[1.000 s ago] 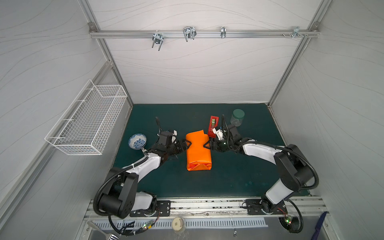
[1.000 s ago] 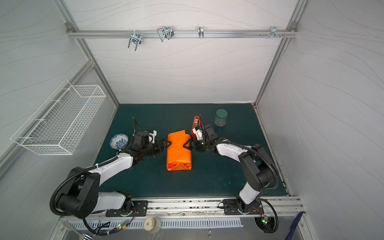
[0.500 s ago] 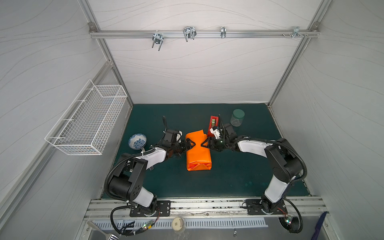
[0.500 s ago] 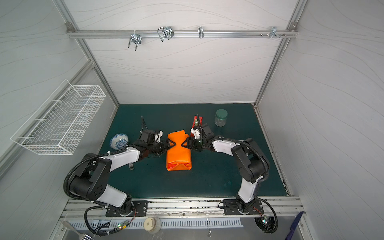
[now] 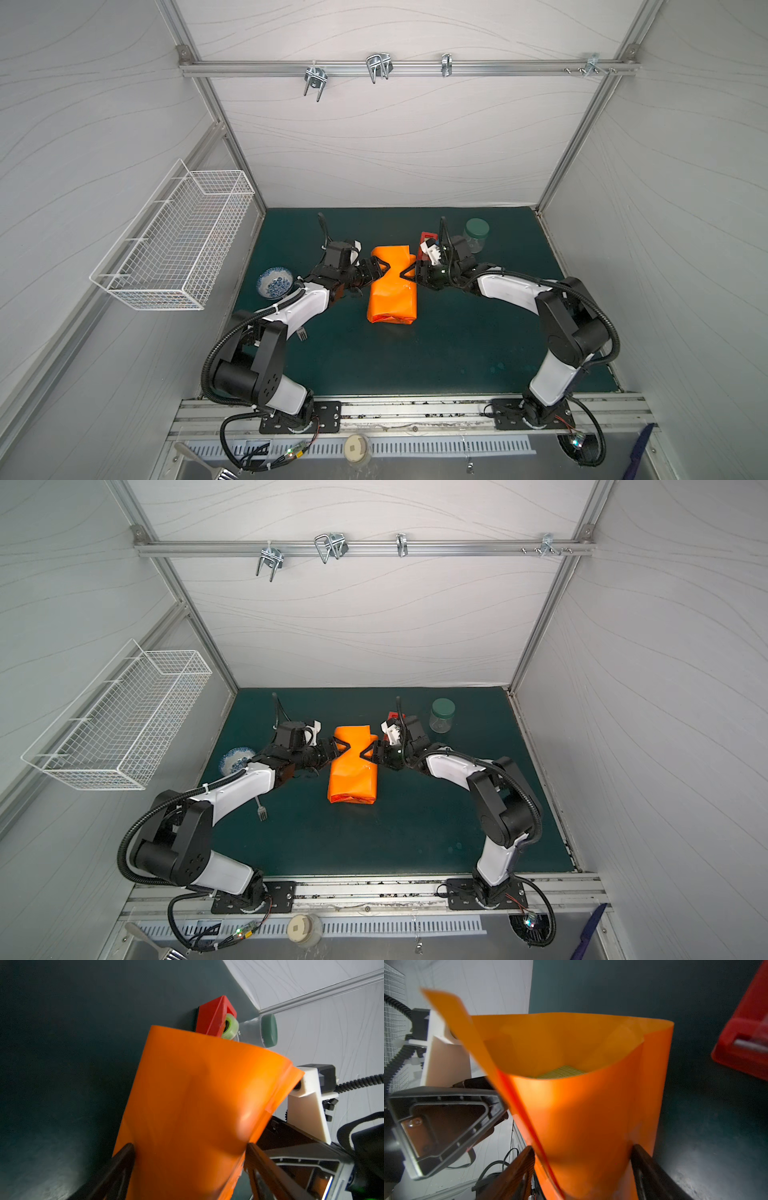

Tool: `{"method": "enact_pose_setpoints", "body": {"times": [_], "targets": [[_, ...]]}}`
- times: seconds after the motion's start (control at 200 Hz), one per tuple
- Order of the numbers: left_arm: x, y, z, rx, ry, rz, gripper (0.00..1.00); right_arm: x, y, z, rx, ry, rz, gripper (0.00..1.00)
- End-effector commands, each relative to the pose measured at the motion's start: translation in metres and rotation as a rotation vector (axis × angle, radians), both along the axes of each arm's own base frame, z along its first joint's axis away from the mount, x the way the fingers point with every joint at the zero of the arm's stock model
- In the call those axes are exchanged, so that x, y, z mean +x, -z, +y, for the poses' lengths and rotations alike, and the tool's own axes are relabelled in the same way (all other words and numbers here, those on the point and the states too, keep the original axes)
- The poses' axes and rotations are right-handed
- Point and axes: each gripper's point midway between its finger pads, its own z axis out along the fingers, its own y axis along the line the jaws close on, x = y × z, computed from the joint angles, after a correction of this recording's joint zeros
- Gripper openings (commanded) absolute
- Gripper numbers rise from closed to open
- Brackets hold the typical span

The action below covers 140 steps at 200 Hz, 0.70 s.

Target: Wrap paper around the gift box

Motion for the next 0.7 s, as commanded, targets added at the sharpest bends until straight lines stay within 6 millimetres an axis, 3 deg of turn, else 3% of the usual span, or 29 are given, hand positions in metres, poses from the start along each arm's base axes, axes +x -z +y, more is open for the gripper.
{"method": "enact_pose_setpoints", "body": {"times": [0.0,0.26,0.695], "targets": [[0.000,-0.046,-0.021,-0.074,0.085,-0.097,0.85,-0.004,-0.063,0.017,0.122,-0.075,-0.157,0.74],[-0.003,-0.058,-0.020,-0.081,0.092,-0.137,0.80,-0.015,-0.081,0.020,0.103,-0.101,-0.318,0.73],[-0.042,-0.020,-0.031,0.006,0.128,-0.146,0.65,-0.038,-0.036,0.016,0.040,-0.099,-0.393,0.63]]}}
